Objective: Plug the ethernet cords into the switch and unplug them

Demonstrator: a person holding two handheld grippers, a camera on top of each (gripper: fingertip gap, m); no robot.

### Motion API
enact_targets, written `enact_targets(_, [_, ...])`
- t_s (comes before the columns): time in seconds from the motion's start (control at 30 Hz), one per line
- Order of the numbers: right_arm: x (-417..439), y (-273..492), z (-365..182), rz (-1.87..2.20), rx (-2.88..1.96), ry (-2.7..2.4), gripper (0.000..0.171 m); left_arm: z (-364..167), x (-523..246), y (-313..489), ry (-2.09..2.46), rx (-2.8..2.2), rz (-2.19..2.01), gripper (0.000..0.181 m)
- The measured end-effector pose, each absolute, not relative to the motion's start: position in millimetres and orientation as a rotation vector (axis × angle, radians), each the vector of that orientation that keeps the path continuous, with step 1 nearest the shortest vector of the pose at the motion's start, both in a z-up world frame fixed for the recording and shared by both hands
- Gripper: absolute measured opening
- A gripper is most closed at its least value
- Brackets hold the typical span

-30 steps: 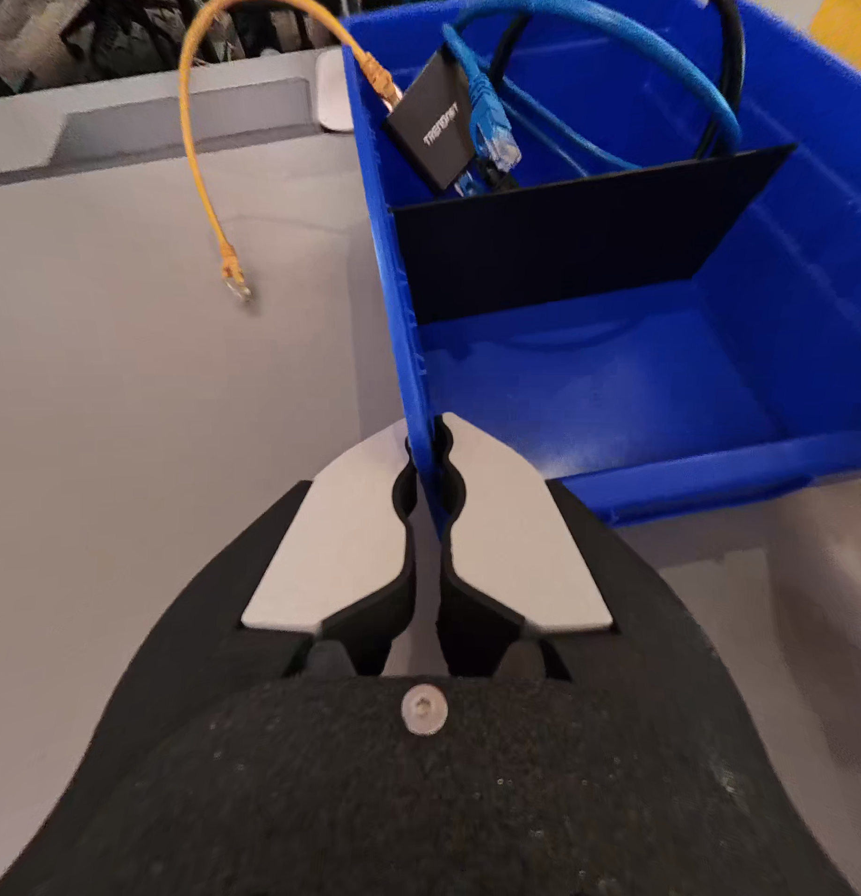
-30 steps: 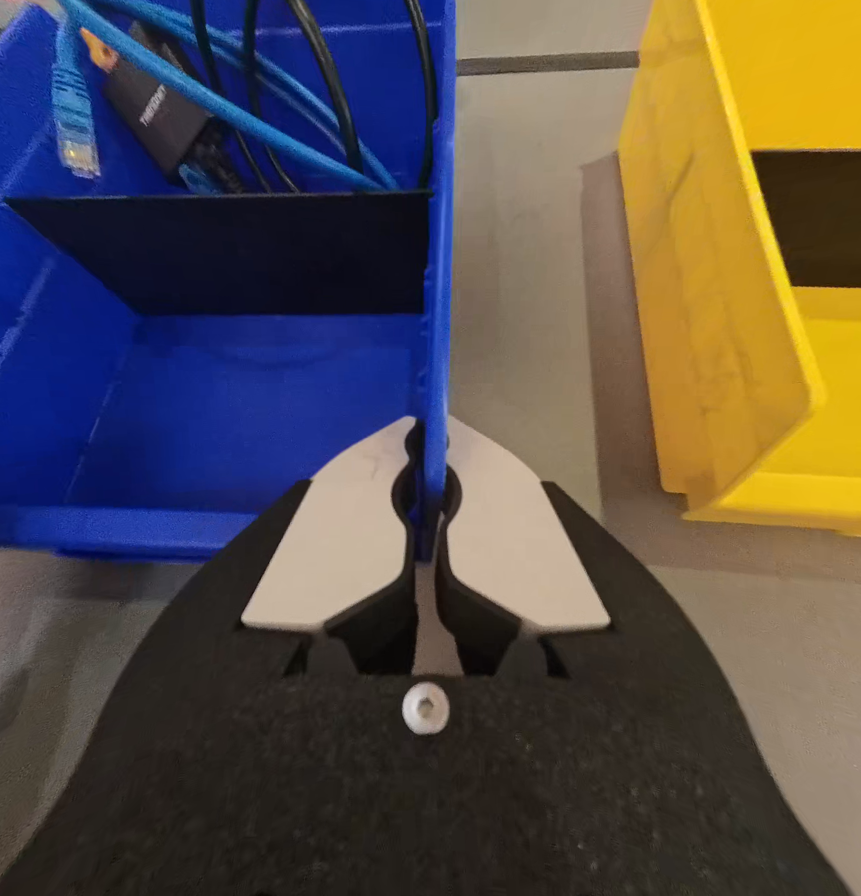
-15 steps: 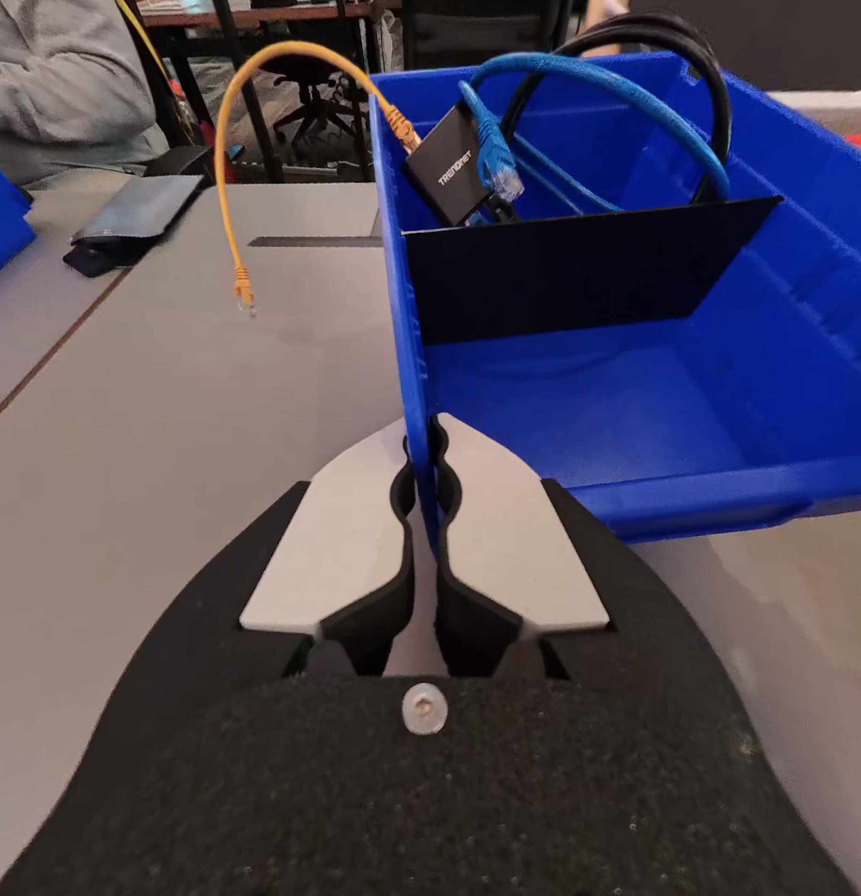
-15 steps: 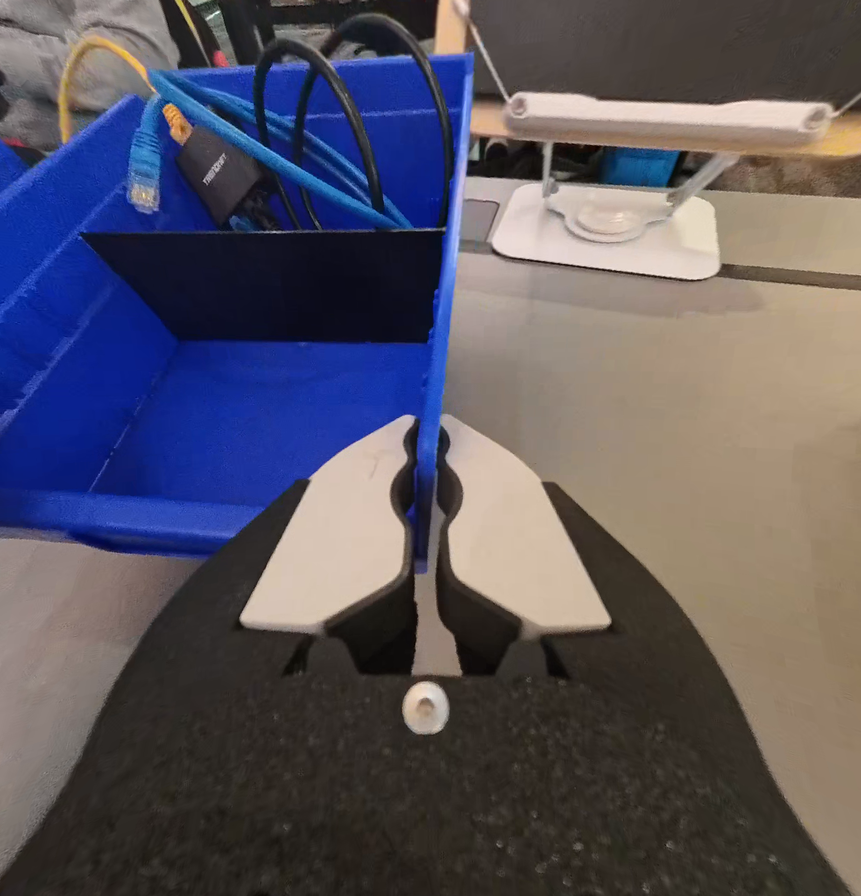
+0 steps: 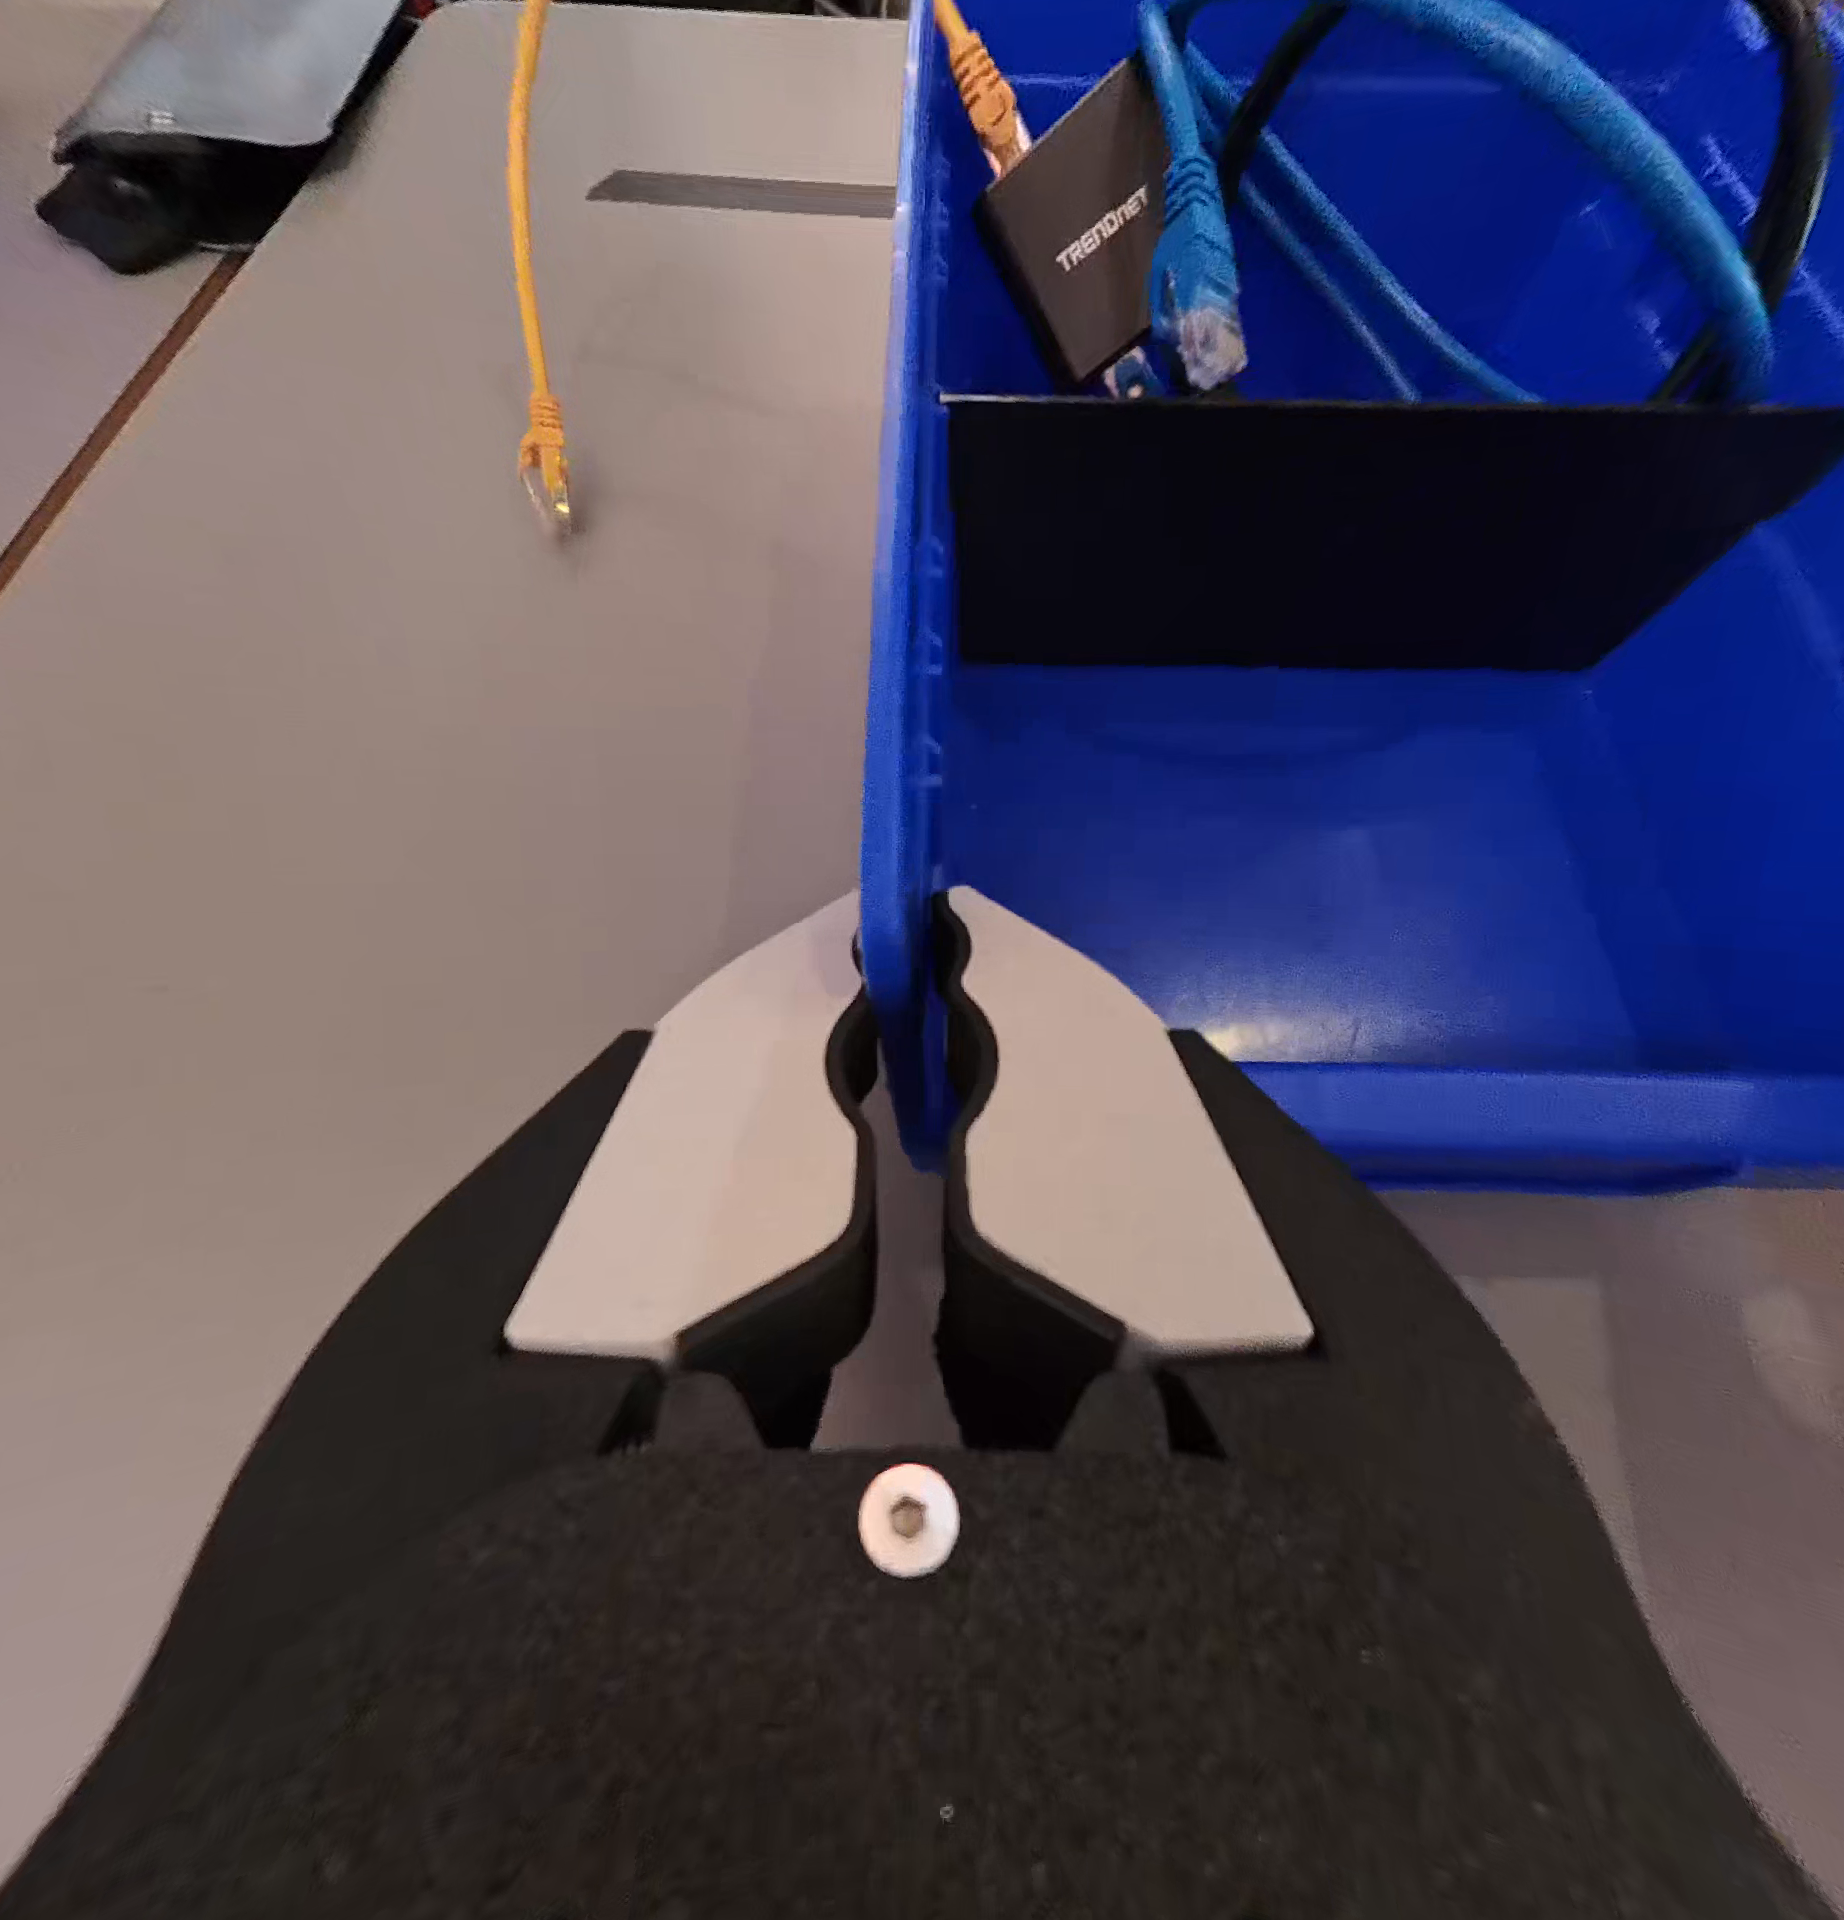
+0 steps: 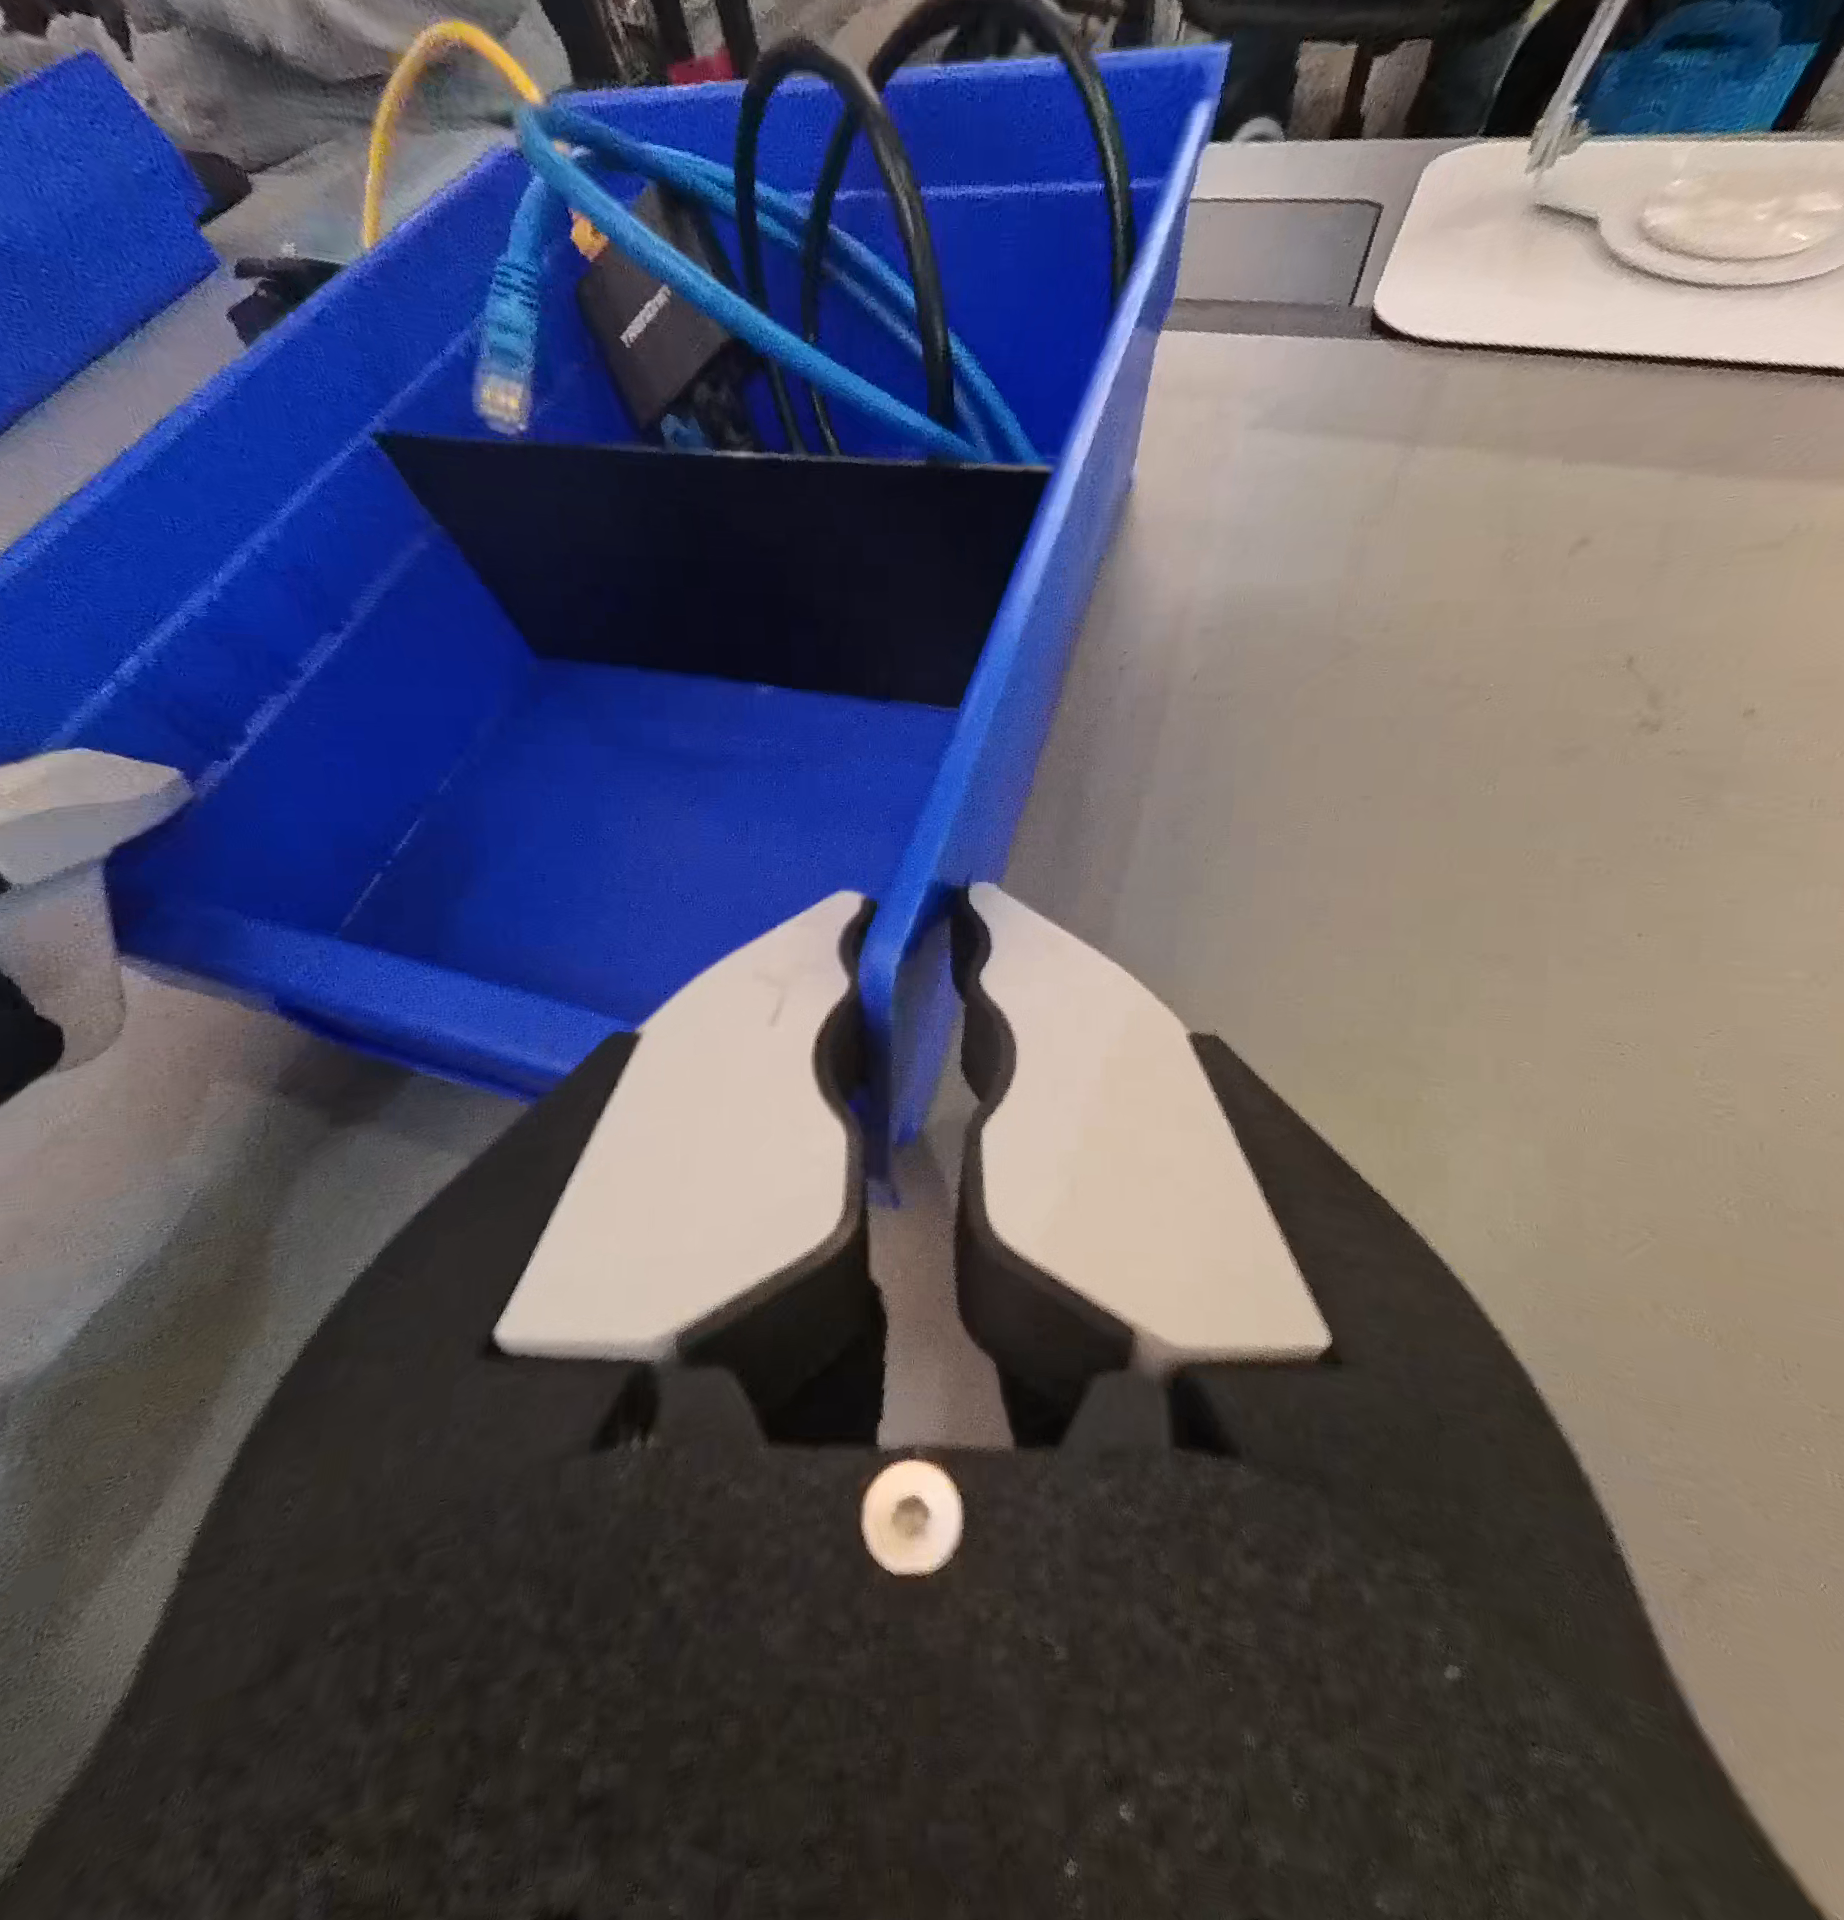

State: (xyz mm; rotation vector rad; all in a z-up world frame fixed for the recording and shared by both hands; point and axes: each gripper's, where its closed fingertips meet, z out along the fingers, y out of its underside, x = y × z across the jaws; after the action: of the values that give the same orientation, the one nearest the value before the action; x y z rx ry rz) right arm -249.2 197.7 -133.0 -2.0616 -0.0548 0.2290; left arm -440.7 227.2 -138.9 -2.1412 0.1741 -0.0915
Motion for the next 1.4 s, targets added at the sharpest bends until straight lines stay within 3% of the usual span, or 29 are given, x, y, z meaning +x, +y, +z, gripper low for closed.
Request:
enact_targets(0.27, [-222.4,137.5,-127.3,0.596,-2.159,-0.199,0.017,-128.4,-444.5,208.7,0.139,-2.123,-0.108,0.034])
enact_targets(0.43, [-126.2,80.4,-133.1,0.301,-2.065,-0.361,0.025,-108.3,-445.1,181.8,0.068,-2.062,-0.155,0.044])
enact_targets(0.6, [-21.6,22.6,-143.9,0.121,-2.011,-0.311,0.028,-96.9,-397.6,146.3,0.209,-1.993,-0.251,0.044])
enact_targets(0.73, [34.5,14.5,-118.7,0.089,-1.942,-0.203,0.030,-98.6,-361.2,129.2,0.281,-2.001,-0.331,0.044])
enact_targets(0.93, [45.1,21.3,-112.4,0.236,-1.904,-0.114,0.035,-105.2,-325.0,112.1,0.422,-2.003,-0.390,0.042])
enact_targets(1.03, [44.3,19.4,-106.9,0.234,-1.874,-0.126,0.035,-102.7,-303.3,100.5,0.468,-1.988,-0.584,0.031])
enact_targets(1.17, [53.6,25.3,-110.1,0.164,-1.886,-0.106,0.036,-105.6,-296.3,95.8,0.454,-1.998,-0.730,0.041])
enact_targets(1.4, [52.8,25.3,-114.8,0.255,-1.902,-0.046,0.035,-105.3,-314.8,100.9,0.367,-2.002,-0.723,0.042])
